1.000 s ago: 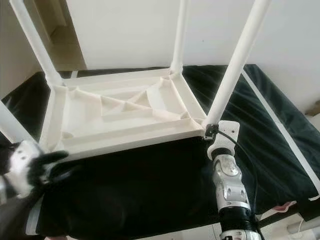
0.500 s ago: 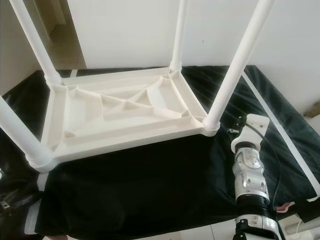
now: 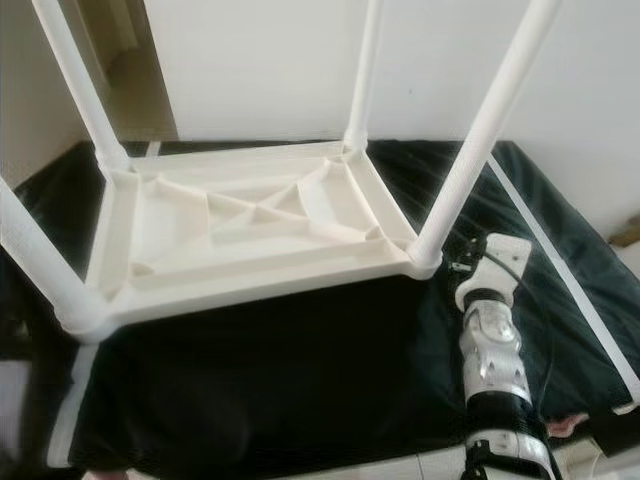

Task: Building children table

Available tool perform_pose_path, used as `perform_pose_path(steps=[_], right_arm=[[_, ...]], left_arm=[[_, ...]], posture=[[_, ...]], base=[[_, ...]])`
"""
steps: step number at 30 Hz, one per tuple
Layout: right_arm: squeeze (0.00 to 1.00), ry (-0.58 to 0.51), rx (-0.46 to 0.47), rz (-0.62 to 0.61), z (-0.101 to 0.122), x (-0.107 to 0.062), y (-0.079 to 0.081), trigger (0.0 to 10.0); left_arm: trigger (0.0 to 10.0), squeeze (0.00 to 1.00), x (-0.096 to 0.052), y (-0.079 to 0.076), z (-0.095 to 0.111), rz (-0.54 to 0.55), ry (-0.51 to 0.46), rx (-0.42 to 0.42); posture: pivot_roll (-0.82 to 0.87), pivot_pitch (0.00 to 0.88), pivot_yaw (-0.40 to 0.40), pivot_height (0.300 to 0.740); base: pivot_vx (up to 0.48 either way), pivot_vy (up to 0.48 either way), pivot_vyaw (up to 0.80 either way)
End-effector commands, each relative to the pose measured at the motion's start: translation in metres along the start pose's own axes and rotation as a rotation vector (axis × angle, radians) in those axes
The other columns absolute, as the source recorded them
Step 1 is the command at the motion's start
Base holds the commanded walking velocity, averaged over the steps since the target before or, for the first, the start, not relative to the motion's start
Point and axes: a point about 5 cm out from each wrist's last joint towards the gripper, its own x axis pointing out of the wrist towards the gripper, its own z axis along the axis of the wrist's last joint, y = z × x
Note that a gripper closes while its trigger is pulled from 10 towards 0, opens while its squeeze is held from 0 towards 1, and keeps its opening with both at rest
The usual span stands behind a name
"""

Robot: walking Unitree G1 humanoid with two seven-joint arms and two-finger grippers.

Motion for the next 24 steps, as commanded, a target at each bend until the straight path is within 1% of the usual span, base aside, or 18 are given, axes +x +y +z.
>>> perform_pose_path(steps=[1, 2, 3, 5, 10, 13, 14, 15, 16, 17, 20, 21, 22, 23, 24], right_arm=[[0.00, 0.001, 0.006, 0.012, -0.003, -0.003, 0.000, 10.0], [0.00, 0.001, 0.006, 0.012, -0.003, -0.003, 0.000, 10.0], [0.00, 0.013, 0.003, 0.046, -0.006, -0.006, 0.004, 10.0], [0.00, 0.034, -0.002, 0.091, -0.013, -0.014, 0.010, 10.0], [0.00, 0.050, -0.001, 0.107, -0.018, -0.018, 0.013, 10.0], [0.00, 0.091, 0.015, 0.175, -0.027, -0.027, 0.026, 10.0], [0.00, 0.091, 0.015, 0.175, -0.027, -0.027, 0.026, 10.0], [0.00, 0.104, 0.019, 0.198, -0.029, -0.029, 0.031, 10.0], [0.00, 0.104, 0.019, 0.198, -0.029, -0.029, 0.031, 10.0], [0.00, 0.121, 0.021, 0.216, -0.032, -0.030, 0.036, 10.0], [0.00, 0.121, 0.021, 0.216, -0.032, -0.030, 0.036, 10.0], [0.00, 0.143, 0.024, 0.229, -0.035, -0.032, 0.041, 10.0], [0.00, 0.168, 0.015, 0.228, -0.038, -0.032, 0.047, 10.0], [0.00, 0.168, 0.015, 0.228, -0.038, -0.032, 0.047, 10.0], [0.00, 0.191, 0.009, 0.225, -0.041, -0.032, 0.050, 10.0]], left_arm=[[10.0, 0.00, -0.001, 0.021, -0.004, 0.396, 0.010, -0.014], [10.0, 0.00, -0.001, 0.021, -0.004, 0.396, 0.010, -0.014], [10.0, 0.00, 0.006, 0.027, 0.006, 0.424, -0.035, -0.017], [10.0, 0.00, 0.017, 0.033, 0.018, 0.454, -0.095, -0.047], [10.0, 0.00, 0.024, 0.036, 0.024, 0.486, -0.124, -0.060], [10.0, 0.00, 0.041, 0.033, 0.032, 0.487, -0.182, -0.101], [10.0, 0.00, 0.041, 0.033, 0.032, 0.487, -0.182, -0.101], [10.0, 0.00, 0.047, 0.029, 0.035, 0.464, -0.202, -0.106], [10.0, 0.00, 0.047, 0.029, 0.035, 0.464, -0.202, -0.106], [10.0, 0.00, 0.053, 0.024, 0.036, 0.435, -0.220, -0.111], [10.0, 0.00, 0.053, 0.024, 0.036, 0.435, -0.220, -0.111], [10.0, 0.00, 0.060, 0.017, 0.037, 0.395, -0.246, -0.129], [10.0, 0.00, 0.072, 0.002, 0.034, 0.331, -0.268, -0.167], [10.0, 0.00, 0.072, 0.002, 0.034, 0.331, -0.268, -0.167], [10.0, 0.00, 0.080, -0.012, 0.032, 0.270, -0.287, -0.198]], posture=[[0.10, 0.026, -0.043, 0.740], [0.10, 0.026, -0.043, 0.740], [0.09, 0.027, -0.039, 0.740], [0.08, 0.032, -0.032, 0.740], [0.07, 0.032, -0.028, 0.740], [0.05, 0.034, -0.022, 0.740], [0.05, 0.034, -0.022, 0.740], [0.05, 0.032, -0.021, 0.740], [0.05, 0.032, -0.021, 0.740], [0.05, 0.031, -0.024, 0.740], [0.05, 0.031, -0.024, 0.740], [0.05, 0.030, -0.027, 0.740], [0.05, 0.028, -0.031, 0.740], [0.05, 0.028, -0.031, 0.740], [0.05, 0.028, -0.033, 0.740]], base=[[0.000, 0.000, 0.00], [0.000, 0.000, 0.00], [0.000, 0.000, 0.00], [0.000, 0.000, 0.00], [0.000, 0.000, 0.00], [0.000, 0.000, 0.00], [0.000, 0.000, 0.00], [0.000, 0.000, 0.00], [0.000, 0.000, 0.00], [0.000, 0.000, 0.00], [0.000, 0.000, 0.00], [0.000, 0.000, 0.00], [0.000, 0.000, 0.00], [0.000, 0.000, 0.00], [0.000, 0.000, 0.00]])
